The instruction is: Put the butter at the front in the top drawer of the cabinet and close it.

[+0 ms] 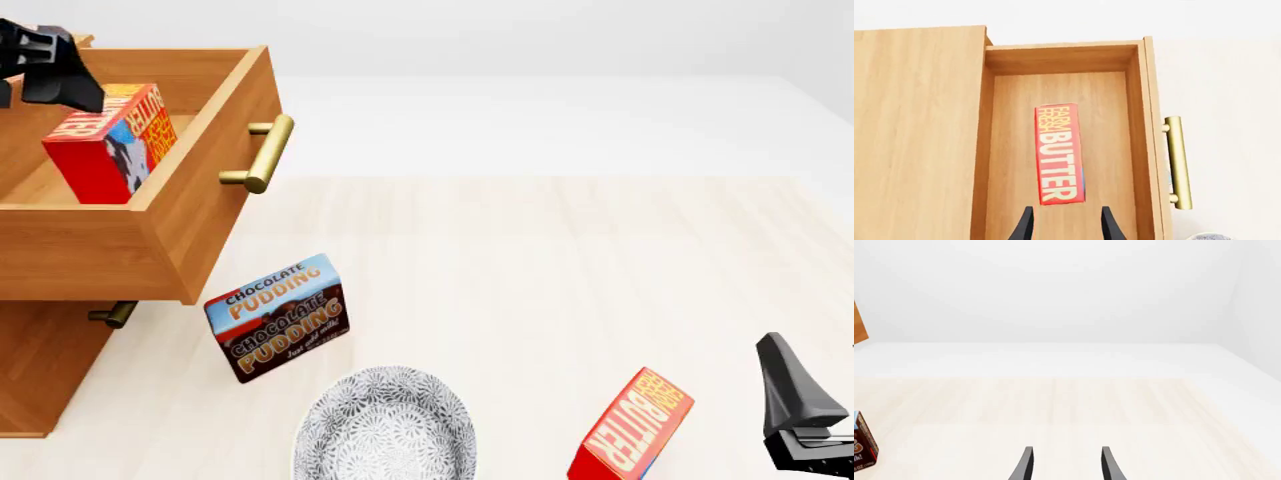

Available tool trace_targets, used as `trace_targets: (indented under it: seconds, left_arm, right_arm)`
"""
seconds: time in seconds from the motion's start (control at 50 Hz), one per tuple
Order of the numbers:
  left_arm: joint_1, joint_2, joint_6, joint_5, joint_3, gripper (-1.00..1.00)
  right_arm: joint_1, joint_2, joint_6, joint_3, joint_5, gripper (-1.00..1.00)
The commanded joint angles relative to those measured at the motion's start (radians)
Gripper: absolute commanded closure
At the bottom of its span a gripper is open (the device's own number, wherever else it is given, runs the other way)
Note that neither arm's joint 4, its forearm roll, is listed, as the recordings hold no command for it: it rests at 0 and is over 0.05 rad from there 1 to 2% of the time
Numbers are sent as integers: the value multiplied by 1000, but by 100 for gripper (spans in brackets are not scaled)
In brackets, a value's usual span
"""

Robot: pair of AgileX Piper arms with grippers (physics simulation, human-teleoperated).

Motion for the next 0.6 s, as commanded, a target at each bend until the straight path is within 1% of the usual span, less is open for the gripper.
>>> trace_targets:
  seconds: [0.02, 0.08, 0.12, 0.18, 0.2, 0.26, 0.5, 0.6]
  left_arm:
    - [-32, -48, 47, 32, -26, -100]
    - [-67, -46, 46, 32, -39, -100]
    - [-68, -49, 66, 32, -47, -100]
    - [-85, -46, 73, 32, -59, -100]
    - [-102, -40, 71, 32, -73, -100]
    - [-116, -35, 74, 30, -87, -100]
    - [-185, -4, 89, 12, -123, -100]
    - [-228, 19, 79, -3, -144, -100]
  right_arm:
    - [0, 1, 1, 0, 0, -100]
    - [0, 1, 1, 0, 0, -100]
    - [0, 1, 1, 0, 0, -100]
    - [0, 1, 1, 0, 0, -100]
    - [0, 1, 1, 0, 0, -100]
    - [0, 1, 1, 0, 0, -100]
    - [0, 1, 1, 0, 0, -100]
    - [0, 1, 1, 0, 0, -100]
